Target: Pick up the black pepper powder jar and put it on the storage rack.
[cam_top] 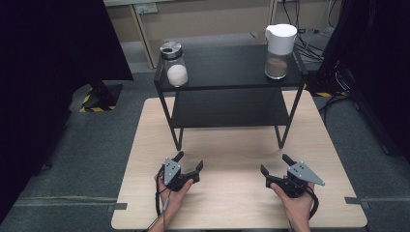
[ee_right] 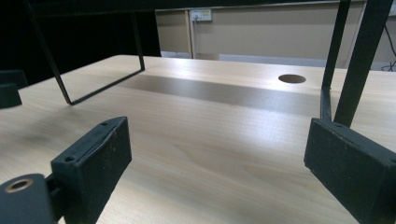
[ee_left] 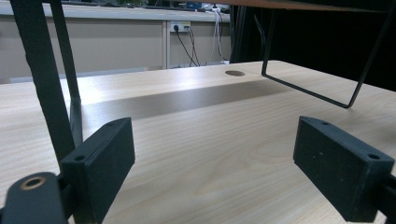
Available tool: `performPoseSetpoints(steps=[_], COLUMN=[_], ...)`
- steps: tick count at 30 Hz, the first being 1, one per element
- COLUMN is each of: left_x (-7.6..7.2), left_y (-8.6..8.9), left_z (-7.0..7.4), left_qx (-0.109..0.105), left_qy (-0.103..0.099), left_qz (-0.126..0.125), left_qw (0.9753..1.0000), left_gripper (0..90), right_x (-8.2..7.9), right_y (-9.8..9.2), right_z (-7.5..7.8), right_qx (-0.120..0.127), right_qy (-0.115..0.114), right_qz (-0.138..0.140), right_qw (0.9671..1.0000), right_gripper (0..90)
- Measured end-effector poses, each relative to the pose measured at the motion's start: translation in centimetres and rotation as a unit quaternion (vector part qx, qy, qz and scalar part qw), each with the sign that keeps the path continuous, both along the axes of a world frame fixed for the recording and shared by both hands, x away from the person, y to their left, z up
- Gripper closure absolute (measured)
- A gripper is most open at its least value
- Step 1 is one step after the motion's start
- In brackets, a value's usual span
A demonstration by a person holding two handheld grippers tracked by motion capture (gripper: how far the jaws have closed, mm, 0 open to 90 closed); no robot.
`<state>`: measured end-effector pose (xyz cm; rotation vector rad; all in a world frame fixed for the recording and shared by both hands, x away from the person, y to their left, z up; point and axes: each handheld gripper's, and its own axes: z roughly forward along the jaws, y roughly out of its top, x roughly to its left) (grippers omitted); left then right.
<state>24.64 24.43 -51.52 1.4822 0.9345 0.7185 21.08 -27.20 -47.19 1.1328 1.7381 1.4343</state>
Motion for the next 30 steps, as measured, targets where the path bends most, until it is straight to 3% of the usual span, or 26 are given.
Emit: performPoseSetpoints(steps=[18, 30], left_x=[0.0, 0.0], left_y=[0.0, 0.0], left_z=[0.0, 0.1], left_qx=[0.0, 0.004], left_qy=[0.0, 0.0], left_qz=[0.0, -0.001], left_qw=[1.0, 1.0], left_gripper=[11.7, 11.7], right_x=[-0.6, -0.5], right_y=[0.4, 0.6], right_z=[-1.5, -1.7], right_qx=[-0.006, -0.016], right_qy=[0.006, 0.007], right_qz=[-0.007, -0.001], right_qw=[0.9999, 0.9999], right_gripper=[6.3, 5.8])
